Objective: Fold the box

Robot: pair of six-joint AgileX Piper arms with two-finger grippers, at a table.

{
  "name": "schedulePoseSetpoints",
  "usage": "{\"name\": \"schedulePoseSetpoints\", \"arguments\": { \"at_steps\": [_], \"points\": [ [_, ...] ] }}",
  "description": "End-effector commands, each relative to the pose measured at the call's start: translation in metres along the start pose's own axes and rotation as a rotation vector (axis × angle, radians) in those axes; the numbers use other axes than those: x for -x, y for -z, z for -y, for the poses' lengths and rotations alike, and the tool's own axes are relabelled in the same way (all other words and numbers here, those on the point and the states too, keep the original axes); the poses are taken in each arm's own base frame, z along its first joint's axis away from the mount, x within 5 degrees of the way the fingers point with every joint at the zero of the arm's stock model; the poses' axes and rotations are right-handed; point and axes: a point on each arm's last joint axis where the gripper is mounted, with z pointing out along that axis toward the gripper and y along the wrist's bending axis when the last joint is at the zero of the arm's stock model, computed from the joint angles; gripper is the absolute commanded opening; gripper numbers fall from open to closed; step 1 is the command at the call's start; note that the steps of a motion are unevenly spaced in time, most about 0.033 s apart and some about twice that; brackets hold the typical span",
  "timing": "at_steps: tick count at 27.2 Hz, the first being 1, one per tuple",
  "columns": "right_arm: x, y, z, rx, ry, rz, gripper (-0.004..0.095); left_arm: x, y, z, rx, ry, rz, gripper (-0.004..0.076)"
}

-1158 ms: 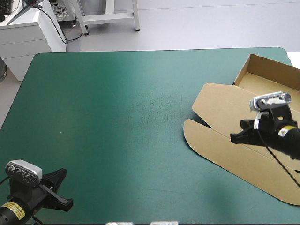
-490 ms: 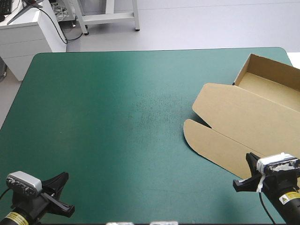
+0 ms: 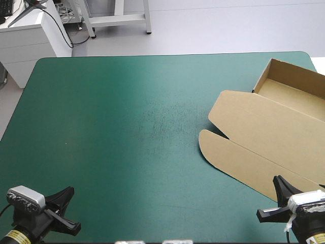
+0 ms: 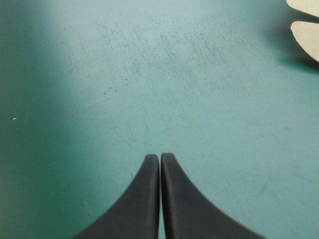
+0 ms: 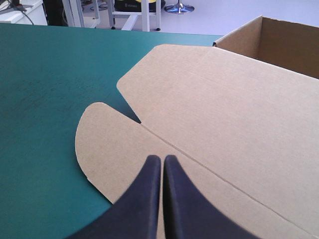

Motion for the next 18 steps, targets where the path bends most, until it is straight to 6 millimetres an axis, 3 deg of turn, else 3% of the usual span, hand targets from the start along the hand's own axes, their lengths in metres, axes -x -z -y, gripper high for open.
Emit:
{"name": "schedulePoseSetpoints", "arguments": {
  "at_steps": [1, 18],
  "points": [
    [0.0083, 0.0087, 0.0029, -0.045, -0.047, 0.074, 0.0, 0.0125, 0.0024, 0.0004, -0.004, 0.001, 0.087, -0.0008],
    [0.0079, 0.0142, 0.0042, -0.069, -0.064, 0.109, -0.0019, 0.0126, 0.0012, 0.0009, -0.009, 0.005, 0.099, -0.0008]
  ]
}}
